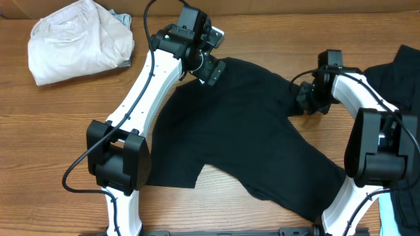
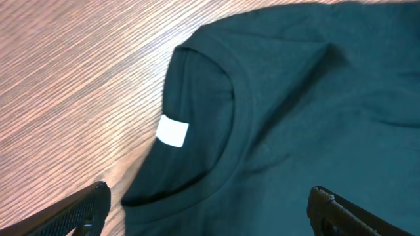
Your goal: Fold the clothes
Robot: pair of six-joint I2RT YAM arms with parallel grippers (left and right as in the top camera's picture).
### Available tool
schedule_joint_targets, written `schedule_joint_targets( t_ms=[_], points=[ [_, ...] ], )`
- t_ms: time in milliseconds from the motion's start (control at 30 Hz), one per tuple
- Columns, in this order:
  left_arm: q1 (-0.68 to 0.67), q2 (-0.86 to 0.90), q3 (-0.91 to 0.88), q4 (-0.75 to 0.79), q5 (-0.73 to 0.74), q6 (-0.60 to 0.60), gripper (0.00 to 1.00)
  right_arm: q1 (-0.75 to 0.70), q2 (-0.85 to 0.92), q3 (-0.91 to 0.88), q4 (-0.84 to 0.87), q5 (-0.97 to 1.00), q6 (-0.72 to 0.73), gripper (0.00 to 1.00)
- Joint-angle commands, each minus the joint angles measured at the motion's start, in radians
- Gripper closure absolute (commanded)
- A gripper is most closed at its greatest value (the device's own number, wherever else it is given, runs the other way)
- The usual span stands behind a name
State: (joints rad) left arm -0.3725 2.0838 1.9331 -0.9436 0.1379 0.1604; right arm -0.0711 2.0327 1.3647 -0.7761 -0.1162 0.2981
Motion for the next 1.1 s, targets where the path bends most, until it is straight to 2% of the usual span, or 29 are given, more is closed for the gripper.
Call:
schedule_joint_targets(
  t_ms=[0, 267, 533, 800, 833, 867, 900, 933, 1067],
  points=[
    [0.012, -0.004, 0.018, 0.001, -0.072, -0.003, 0.03, 0.006, -0.021, 0.019, 0.079, -0.009, 0.014, 0.96],
    [0.077, -0.004, 0.018, 0.006, -0.071, -0.012, 0.04, 0.027, -0.020, 0.249, 0.209, 0.015, 0.010, 0.96],
    [0.164, -0.004, 0.018, 0.015, -0.072, -0.011, 0.05, 0.078, 0.002, 0.374, 0.387, 0.036, 0.048, 0.96],
    [0.250, -0.005, 0.032, -0.019, -0.072, -0.011, 0.05, 0.109, 0.072, 0.612, 0.346, 0.026, 0.061, 0.96],
    [0.259, -0.005, 0.040, -0.031, -0.074, -0.010, 0.05, 0.109, 0.072, 0.628, 0.340, 0.029, 0.058, 0.89],
    [0.268, -0.005, 0.051, -0.044, -0.078, -0.010, 0.05, 0.109, 0.072, 0.644, 0.326, 0.030, 0.052, 0.65],
    [0.275, -0.005, 0.063, -0.056, -0.082, -0.011, 0.04, 0.109, 0.072, 0.665, 0.300, 0.029, 0.044, 0.36],
    [0.281, -0.005, 0.081, -0.072, -0.087, -0.011, 0.04, 0.109, 0.072, 0.687, 0.265, 0.030, 0.034, 0.00],
    [0.292, -0.006, 0.192, -0.155, -0.089, -0.057, 0.02, 0.098, 0.059, 0.828, -0.020, 0.029, -0.014, 0.00]
  ],
)
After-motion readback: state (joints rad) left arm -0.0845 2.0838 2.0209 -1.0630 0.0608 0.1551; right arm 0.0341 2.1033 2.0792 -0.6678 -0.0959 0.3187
